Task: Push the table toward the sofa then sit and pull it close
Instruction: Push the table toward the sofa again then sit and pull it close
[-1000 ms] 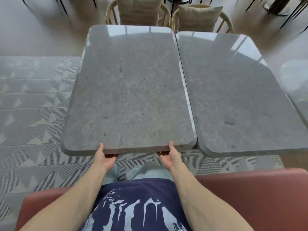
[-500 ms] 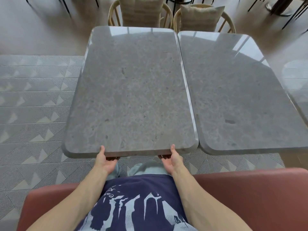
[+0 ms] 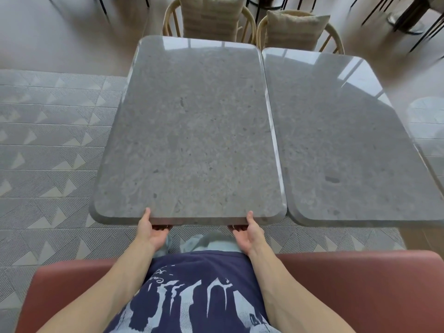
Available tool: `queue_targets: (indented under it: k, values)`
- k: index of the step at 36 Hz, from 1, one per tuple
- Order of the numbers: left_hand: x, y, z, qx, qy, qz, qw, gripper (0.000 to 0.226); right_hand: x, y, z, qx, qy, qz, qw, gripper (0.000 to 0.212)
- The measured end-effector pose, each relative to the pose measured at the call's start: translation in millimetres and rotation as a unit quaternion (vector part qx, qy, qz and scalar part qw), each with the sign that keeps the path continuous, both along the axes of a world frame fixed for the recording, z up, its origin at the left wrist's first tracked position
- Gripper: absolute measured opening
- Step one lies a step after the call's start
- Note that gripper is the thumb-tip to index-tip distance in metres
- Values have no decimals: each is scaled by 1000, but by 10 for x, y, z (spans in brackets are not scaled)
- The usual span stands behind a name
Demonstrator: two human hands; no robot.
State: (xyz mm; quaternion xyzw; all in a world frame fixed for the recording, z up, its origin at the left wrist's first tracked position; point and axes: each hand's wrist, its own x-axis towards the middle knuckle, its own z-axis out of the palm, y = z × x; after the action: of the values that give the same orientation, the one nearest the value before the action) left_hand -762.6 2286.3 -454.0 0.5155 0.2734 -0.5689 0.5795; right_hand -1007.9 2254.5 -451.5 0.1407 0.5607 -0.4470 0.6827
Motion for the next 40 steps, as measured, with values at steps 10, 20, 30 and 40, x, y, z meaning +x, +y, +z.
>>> queue_targets:
  k: [10, 20, 30, 40]
  values:
    - [29, -1, 49, 1, 13, 13, 1000, 54, -4, 12, 0, 1, 10, 1, 1000, 46]
    - [117, -168, 181, 86, 56, 22, 994, 82, 38, -98, -21, 21, 19, 24, 999, 58]
    - [779, -393, 473, 257, -155, -423, 855, 34, -204, -137, 61, 112, 268, 246, 925, 60]
    - [1092, -1713, 756, -27, -150, -375, 914, 20, 652, -1139, 547, -52, 215, 182, 958, 30]
